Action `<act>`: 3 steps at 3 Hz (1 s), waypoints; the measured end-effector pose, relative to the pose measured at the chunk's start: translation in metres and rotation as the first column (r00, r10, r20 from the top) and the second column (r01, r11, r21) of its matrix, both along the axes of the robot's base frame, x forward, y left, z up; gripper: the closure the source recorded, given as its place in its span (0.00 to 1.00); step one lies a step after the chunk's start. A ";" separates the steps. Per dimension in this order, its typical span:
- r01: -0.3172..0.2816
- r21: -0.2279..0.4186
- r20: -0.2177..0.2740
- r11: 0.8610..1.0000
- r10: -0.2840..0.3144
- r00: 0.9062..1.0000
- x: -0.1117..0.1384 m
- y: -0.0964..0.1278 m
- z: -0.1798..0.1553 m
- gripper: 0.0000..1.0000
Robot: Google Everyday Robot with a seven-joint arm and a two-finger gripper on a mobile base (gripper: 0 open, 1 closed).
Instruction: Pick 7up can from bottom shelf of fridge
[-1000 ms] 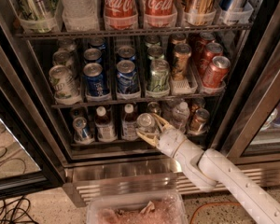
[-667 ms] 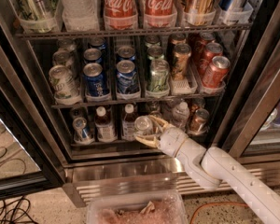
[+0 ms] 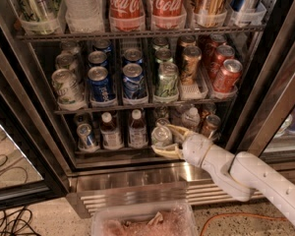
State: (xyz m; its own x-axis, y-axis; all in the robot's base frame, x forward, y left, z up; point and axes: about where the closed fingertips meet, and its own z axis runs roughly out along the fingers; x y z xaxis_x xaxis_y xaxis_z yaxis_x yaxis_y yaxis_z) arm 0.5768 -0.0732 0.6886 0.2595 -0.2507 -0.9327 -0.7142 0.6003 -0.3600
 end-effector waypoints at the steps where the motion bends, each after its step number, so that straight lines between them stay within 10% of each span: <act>1: -0.060 -0.030 -0.064 0.998 0.058 0.996 -0.018 -0.025 0.002 1.00; 3: -0.145 -0.003 -0.127 0.989 0.143 0.982 -0.051 -0.047 -0.002 1.00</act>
Offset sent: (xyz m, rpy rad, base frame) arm -0.0824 -0.0861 -0.0076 -0.0100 0.1989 0.1899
